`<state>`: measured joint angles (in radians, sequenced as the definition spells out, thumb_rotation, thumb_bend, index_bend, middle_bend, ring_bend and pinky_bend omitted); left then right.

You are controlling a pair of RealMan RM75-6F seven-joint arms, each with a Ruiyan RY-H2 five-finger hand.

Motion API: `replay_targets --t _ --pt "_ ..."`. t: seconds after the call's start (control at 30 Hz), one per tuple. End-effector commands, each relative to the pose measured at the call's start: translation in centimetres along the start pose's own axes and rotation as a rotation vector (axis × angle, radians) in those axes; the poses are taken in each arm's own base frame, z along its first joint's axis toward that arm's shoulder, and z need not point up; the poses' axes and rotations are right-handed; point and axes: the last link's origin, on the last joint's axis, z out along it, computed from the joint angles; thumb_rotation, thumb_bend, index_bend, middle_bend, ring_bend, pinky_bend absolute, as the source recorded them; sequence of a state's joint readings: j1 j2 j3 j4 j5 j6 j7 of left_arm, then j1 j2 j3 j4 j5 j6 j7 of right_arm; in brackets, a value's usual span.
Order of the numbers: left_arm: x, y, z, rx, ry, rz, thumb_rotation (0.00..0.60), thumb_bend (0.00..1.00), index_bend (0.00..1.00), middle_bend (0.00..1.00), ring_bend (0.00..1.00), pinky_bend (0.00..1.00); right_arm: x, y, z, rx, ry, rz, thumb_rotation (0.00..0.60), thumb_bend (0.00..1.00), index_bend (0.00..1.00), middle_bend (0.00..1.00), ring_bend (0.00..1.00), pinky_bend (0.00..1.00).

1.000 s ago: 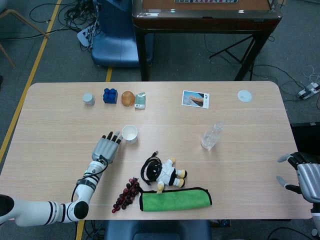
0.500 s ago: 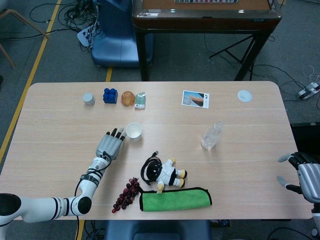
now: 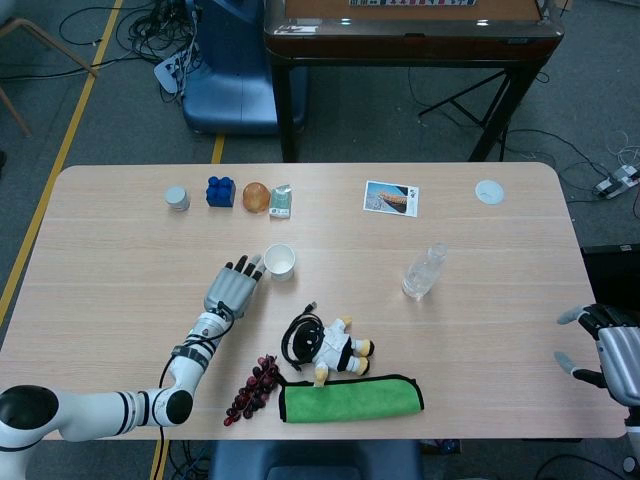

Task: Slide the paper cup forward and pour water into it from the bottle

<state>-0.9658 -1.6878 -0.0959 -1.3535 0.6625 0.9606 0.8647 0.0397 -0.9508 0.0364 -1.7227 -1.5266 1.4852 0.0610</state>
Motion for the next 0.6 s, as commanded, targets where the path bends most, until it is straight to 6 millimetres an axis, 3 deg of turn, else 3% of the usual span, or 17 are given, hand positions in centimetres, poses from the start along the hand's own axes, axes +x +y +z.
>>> replay_targets --t 0.03,0.6 --pt "0.1 0.3 0.2 -0.003 0.004 0.0 0.6 0.54 0.0 0.0 0.0 0.2 0.1 0.0 0.0 0.0 0.001 0.001 0.6 0.18 0.43 0.38 0.28 0.44" --pt "0.7 2.5 0.7 -0.056 0.034 0.005 0.6 0.54 0.0 0.0 0.0 0.2 0.3 -0.1 -0.2 0.006 0.006 0.008 0.6 0.18 0.43 0.38 0.28 0.44"
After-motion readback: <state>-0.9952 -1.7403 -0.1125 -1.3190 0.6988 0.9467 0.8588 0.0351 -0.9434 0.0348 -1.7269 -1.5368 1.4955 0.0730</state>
